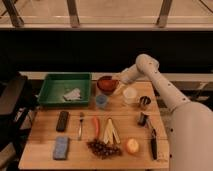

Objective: Stack bowls into tray

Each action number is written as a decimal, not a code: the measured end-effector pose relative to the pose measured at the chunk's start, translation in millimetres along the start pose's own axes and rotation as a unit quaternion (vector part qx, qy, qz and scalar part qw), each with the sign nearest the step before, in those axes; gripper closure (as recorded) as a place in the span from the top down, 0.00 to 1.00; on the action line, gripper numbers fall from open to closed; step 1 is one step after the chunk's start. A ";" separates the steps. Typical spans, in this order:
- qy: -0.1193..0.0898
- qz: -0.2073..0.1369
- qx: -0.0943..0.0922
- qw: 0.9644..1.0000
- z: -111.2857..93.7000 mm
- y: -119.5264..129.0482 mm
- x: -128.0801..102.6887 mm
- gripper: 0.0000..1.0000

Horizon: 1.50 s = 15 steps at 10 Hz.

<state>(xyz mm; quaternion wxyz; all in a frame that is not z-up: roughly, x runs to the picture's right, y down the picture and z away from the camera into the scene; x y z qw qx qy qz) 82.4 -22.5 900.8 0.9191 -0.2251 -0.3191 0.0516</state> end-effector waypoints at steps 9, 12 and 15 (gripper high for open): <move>0.015 -0.059 0.003 0.998 47.2 -11.3 -0.9 0.67; 0.023 -0.057 -0.005 0.998 59.9 -4.5 5.4 0.67; 0.020 -0.054 -0.004 0.998 68.5 -3.7 4.2 0.53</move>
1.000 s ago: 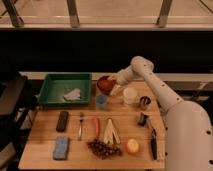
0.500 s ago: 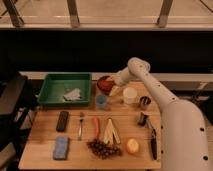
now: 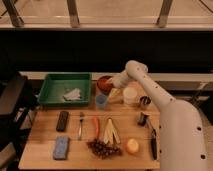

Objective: Stack bowls into tray

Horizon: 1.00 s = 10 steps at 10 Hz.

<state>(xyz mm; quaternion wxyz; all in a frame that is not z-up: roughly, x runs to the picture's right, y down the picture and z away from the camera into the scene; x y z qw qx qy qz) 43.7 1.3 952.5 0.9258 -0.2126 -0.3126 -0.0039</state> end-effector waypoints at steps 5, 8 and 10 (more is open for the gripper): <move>-0.003 0.003 0.012 1.000 6.6 -7.8 -0.1 0.03; 0.005 0.003 0.025 1.000 1.5 -14.6 3.8 0.00; 0.014 -0.001 0.041 0.999 -6.8 -23.0 4.4 0.00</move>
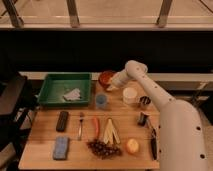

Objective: Stack bowls into tray

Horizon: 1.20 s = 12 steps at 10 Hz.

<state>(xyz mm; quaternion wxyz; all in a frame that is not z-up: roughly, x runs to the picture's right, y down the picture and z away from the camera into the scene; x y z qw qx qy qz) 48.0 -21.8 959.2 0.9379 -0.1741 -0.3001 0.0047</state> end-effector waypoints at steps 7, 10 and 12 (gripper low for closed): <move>-0.016 -0.099 0.062 0.993 -32.8 -73.2 -55.9 0.00; -0.067 -0.160 0.062 0.983 -9.6 -91.3 -117.8 0.00; -0.114 -0.205 0.059 0.970 -0.8 -101.2 -163.7 0.00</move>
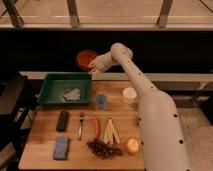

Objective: Stack bowls into tray

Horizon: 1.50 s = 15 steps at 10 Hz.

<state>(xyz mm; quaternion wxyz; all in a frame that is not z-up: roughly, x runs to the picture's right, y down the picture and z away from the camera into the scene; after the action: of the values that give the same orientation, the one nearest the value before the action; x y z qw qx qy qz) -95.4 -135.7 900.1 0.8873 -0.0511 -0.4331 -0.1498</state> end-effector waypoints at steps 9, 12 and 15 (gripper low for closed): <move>-0.121 -0.043 -0.095 0.987 24.5 45.9 -82.9 0.00; -0.119 -0.042 -0.093 0.988 21.4 45.6 -80.2 0.00; -0.109 -0.076 -0.110 0.985 23.7 41.8 -86.7 0.00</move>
<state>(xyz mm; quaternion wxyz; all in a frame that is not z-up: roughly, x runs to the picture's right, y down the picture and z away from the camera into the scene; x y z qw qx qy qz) -150.6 -71.6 848.4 0.8097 -0.1313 -0.5110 -0.2569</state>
